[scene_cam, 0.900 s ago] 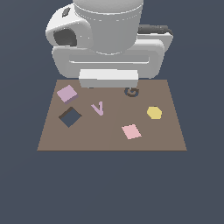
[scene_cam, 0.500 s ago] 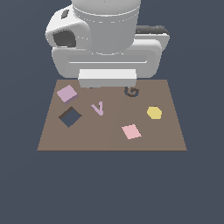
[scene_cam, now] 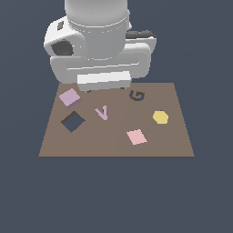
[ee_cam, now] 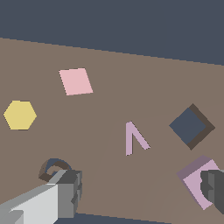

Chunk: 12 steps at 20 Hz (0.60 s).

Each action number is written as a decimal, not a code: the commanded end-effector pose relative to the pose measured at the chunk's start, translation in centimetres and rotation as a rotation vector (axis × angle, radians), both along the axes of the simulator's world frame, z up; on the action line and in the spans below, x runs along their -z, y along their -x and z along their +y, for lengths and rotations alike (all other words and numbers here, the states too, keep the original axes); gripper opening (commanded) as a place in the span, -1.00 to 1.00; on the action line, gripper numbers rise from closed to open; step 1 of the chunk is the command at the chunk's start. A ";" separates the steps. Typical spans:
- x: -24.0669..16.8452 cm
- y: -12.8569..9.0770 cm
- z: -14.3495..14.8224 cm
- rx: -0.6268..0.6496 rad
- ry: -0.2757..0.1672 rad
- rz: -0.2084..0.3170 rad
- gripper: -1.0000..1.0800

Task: Insert a designated object into the corresponding slot on a board.

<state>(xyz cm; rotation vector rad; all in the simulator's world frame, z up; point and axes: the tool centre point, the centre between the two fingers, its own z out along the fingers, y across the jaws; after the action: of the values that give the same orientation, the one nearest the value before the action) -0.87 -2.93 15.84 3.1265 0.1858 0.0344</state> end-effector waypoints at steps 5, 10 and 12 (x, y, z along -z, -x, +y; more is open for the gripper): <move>2.1 1.9 -2.5 -0.115 0.000 0.005 0.92; 4.2 3.3 -5.2 -0.229 -0.001 0.009 0.92; 5.1 3.9 -6.4 -0.278 -0.001 0.011 0.92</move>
<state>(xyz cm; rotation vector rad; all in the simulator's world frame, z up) -4.30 -8.41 11.44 3.0857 0.5612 0.0208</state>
